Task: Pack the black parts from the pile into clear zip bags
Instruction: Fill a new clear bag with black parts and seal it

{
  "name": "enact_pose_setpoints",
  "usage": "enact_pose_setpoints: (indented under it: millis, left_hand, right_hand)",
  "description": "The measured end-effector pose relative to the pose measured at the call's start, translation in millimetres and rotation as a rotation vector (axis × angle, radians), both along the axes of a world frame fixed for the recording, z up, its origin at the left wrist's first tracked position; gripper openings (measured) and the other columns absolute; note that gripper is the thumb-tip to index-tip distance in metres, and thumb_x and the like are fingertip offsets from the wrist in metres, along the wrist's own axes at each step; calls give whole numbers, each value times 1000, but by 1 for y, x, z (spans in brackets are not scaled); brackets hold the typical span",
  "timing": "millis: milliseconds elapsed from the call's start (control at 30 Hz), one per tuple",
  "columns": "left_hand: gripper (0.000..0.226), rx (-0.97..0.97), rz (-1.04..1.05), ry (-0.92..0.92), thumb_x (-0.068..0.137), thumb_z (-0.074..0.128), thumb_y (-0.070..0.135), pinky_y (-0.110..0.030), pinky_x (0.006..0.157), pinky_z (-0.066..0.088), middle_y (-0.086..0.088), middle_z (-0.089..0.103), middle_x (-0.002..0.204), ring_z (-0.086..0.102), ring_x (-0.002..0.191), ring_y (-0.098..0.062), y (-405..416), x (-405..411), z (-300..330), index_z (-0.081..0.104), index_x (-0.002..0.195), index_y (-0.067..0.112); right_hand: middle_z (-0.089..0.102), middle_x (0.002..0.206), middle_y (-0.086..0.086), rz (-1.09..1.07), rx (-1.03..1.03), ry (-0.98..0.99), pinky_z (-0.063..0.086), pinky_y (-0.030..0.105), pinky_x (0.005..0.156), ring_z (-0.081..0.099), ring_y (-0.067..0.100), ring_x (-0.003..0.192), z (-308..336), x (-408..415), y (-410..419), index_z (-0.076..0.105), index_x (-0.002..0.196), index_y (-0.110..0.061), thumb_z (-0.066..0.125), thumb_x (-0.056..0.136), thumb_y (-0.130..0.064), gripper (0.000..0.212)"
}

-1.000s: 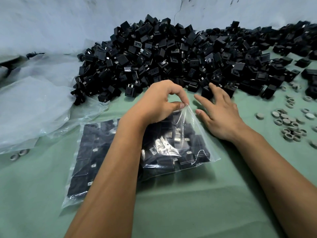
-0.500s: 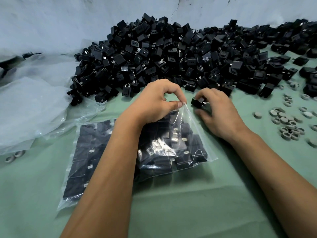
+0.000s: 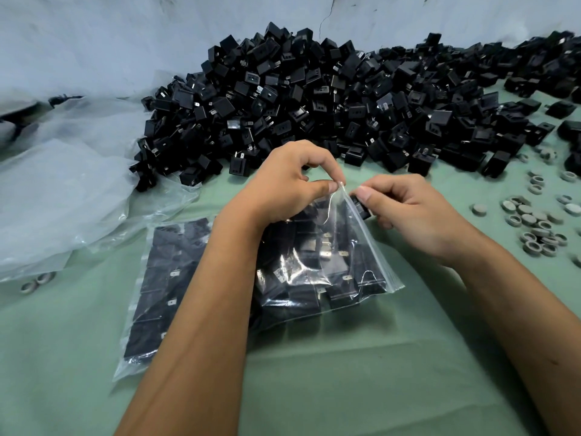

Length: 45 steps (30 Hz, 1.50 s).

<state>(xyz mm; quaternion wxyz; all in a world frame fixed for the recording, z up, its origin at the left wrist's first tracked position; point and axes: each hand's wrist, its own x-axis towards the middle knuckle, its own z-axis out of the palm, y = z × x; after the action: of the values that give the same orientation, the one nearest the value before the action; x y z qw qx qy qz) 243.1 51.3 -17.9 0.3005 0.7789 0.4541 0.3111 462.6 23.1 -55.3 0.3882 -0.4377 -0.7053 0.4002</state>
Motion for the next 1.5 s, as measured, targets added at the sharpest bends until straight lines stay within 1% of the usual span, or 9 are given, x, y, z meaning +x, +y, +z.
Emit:
enact_pose_setpoints:
  millis: [100,300,567,867,1000,1133,1300,1367,1500]
  left_hand:
    - [11,-3,1,-6,89,78,14,-47,100,53,1,65,115,59,118,-16,0,-1,0,78,94,24]
    - [11,-6,-2,-16,88,79,14,-47,101,53,1,65,115,59,119,-16,1,-1,-1,78,94,23]
    - [12,-12,2,-27,88,79,15,-46,102,52,4,65,116,59,119,-15,1,-1,-1,78,92,27]
    - [14,3,-3,-13,88,79,13,-47,100,53,3,65,114,59,118,-16,1,0,0,77,91,27]
    - [14,1,0,-15,88,79,14,-47,100,53,5,65,114,59,118,-15,1,0,-1,77,90,28]
    - [14,3,1,-9,88,79,13,-48,99,53,3,65,114,60,117,-16,2,1,-1,77,91,26]
    - [12,3,8,4,89,78,14,-46,101,52,3,64,115,59,118,-14,2,-1,-1,77,93,26]
    - [11,6,12,15,89,79,15,-44,101,52,4,64,114,59,118,-13,2,-1,1,78,94,25]
    - [10,1,19,22,89,78,14,-44,101,52,1,64,114,60,116,-14,1,0,1,78,95,21]
  right_hand:
    - [60,64,2,54,-92,28,33,31,51,44,22,56,-2,-4,-3,79,93,-14,61,104,-28,25]
    - [75,74,8,-2,23,55,48,24,55,64,15,61,0,-6,-4,78,86,-12,75,93,-25,15]
    - [64,79,2,108,89,-122,37,16,62,46,5,64,8,4,-5,82,85,-20,81,83,-32,12]
    - [70,95,10,191,113,-45,56,35,81,68,23,88,1,-13,-9,83,86,-9,85,80,-8,7]
    - [65,87,11,139,102,-15,47,26,66,59,17,72,1,-8,-5,84,89,-13,84,79,-21,13]
    - [70,95,8,198,94,-26,53,29,81,67,22,88,-1,-15,-9,83,89,-6,84,80,-4,9]
    - [67,81,18,-33,84,2,47,37,68,58,31,69,-2,-6,1,81,89,-11,80,88,-14,3]
    - [70,76,6,-223,137,-32,48,31,69,57,17,69,-8,-8,11,80,89,-15,76,92,-12,6]
    - [68,106,-2,-384,386,-478,46,32,91,55,19,104,-9,-20,50,75,113,-19,75,91,-17,23]
